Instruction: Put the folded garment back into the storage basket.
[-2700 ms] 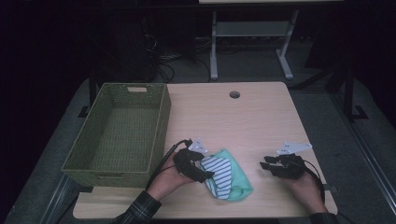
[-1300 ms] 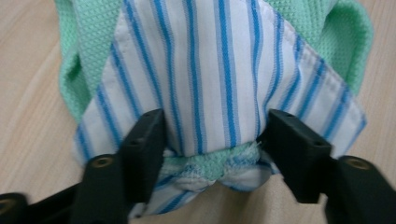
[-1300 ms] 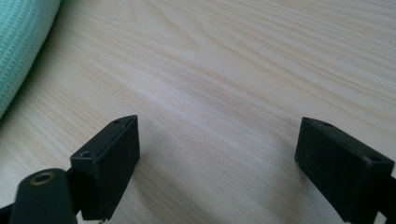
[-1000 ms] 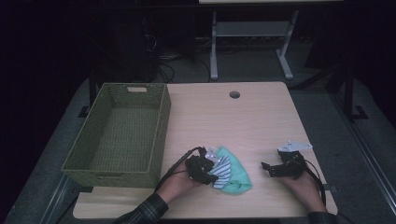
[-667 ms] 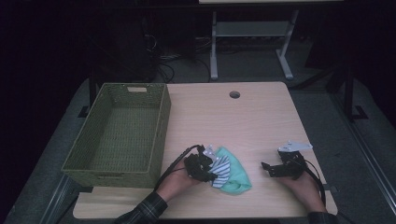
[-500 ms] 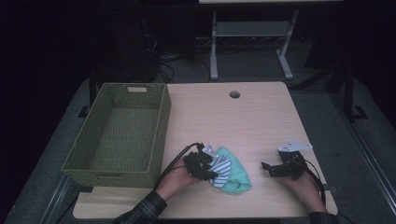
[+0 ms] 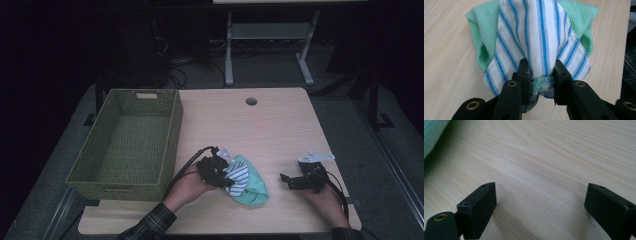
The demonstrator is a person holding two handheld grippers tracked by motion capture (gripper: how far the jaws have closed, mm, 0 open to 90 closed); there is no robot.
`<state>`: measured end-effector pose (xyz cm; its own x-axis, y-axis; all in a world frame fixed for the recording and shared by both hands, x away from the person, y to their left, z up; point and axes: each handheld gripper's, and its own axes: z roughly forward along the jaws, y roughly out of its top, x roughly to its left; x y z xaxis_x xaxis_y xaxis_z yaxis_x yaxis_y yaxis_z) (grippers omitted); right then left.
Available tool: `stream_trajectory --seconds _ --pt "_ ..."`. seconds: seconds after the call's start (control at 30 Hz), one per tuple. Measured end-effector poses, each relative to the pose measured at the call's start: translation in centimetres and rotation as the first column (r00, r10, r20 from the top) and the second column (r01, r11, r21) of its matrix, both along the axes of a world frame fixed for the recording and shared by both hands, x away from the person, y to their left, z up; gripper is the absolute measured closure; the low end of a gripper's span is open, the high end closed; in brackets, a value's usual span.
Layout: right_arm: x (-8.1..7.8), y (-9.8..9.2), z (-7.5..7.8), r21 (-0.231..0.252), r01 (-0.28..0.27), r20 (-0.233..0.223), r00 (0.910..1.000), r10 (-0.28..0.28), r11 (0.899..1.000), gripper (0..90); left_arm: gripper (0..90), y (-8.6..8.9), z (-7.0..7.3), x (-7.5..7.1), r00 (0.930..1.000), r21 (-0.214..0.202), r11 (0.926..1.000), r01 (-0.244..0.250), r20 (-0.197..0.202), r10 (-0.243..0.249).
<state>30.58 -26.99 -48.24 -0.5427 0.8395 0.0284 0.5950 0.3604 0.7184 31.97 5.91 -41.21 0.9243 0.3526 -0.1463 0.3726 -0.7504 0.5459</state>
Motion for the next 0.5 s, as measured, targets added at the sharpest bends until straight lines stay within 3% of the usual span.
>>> stream_trajectory --seconds 0.5 --pt "0.0 0.0 0.0 0.001 0.002 -0.001 1.0000 -0.002 1.000 10.0 72.0 2.1 4.2 1.1 0.9999 -0.016 0.9999 -0.004 0.012 0.005"
